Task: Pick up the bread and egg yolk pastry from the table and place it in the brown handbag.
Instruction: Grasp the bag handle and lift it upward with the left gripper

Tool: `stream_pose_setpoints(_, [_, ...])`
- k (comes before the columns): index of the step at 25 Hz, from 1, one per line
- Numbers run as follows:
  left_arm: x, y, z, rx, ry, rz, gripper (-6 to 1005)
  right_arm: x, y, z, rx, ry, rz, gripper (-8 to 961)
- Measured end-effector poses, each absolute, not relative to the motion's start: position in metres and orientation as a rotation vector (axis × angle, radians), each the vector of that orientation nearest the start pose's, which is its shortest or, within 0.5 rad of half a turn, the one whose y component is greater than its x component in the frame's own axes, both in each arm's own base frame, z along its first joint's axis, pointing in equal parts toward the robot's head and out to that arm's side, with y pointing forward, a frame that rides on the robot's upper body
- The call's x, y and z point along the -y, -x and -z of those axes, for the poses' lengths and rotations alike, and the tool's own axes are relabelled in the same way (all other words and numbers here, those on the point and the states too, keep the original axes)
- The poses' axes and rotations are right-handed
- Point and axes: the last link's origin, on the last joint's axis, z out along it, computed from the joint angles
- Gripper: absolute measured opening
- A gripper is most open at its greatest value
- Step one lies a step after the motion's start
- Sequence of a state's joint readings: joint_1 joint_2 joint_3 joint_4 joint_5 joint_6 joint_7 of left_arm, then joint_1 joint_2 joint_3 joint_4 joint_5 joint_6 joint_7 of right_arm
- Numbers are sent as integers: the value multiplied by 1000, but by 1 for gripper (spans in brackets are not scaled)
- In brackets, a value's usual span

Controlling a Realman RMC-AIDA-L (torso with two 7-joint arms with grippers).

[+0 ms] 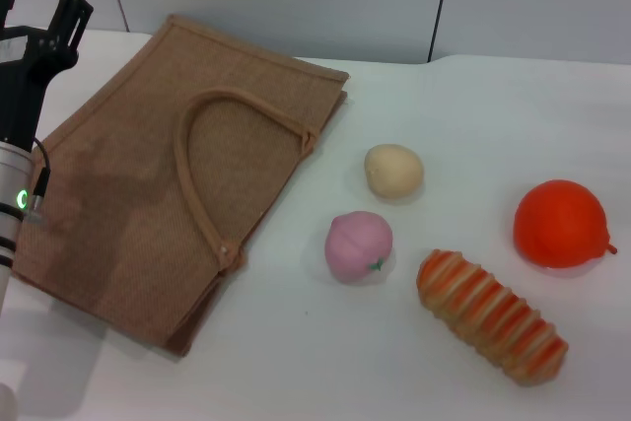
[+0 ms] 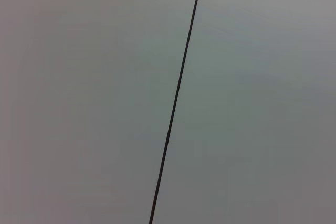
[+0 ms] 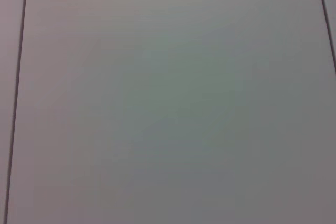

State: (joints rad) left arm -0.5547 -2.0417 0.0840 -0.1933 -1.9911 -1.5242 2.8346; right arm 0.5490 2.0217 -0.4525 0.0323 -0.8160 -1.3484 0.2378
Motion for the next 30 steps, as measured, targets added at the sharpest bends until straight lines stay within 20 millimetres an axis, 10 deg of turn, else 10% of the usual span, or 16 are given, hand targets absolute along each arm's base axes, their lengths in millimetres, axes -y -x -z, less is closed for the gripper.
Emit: stream_pose_setpoints(30, [-338,296,-27,494,1340,1083,880,-356,-328,-54,-416,1409,-799,861])
